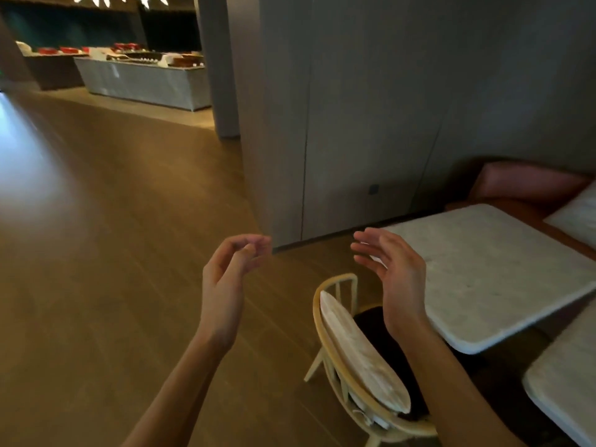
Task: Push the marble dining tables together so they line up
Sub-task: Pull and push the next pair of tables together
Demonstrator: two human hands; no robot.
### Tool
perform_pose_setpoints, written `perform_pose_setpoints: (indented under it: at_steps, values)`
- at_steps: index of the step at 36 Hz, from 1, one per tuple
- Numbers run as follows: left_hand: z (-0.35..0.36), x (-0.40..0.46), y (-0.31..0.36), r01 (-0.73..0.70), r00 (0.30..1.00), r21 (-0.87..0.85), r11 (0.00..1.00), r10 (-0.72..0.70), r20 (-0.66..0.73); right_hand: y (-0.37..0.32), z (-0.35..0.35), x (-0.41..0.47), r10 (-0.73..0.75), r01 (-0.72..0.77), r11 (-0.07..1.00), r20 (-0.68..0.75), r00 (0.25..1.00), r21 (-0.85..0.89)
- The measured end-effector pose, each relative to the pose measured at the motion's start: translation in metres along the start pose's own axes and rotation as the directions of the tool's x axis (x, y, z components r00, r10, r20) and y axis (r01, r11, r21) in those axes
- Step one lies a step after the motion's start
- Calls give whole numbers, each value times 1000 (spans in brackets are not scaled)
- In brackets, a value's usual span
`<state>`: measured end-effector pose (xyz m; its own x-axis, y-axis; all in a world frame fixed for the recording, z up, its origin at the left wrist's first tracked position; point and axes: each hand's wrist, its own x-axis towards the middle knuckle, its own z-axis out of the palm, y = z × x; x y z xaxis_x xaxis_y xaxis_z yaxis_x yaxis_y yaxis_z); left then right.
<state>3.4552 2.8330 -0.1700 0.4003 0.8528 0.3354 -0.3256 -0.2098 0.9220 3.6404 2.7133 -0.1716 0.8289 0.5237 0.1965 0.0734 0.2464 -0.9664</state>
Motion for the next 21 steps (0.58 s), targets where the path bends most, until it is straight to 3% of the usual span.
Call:
perform_pose_setpoints:
  at_steps: [11, 21]
  values:
    - [-6, 259, -136, 92, 995, -14, 996, -91, 45, 117, 115, 221, 51, -45, 995, -64, 997, 91]
    - [40, 486, -220, 175, 970, -33, 984, -167, 175, 157, 165, 425, 26, -17, 999, -204, 979, 43]
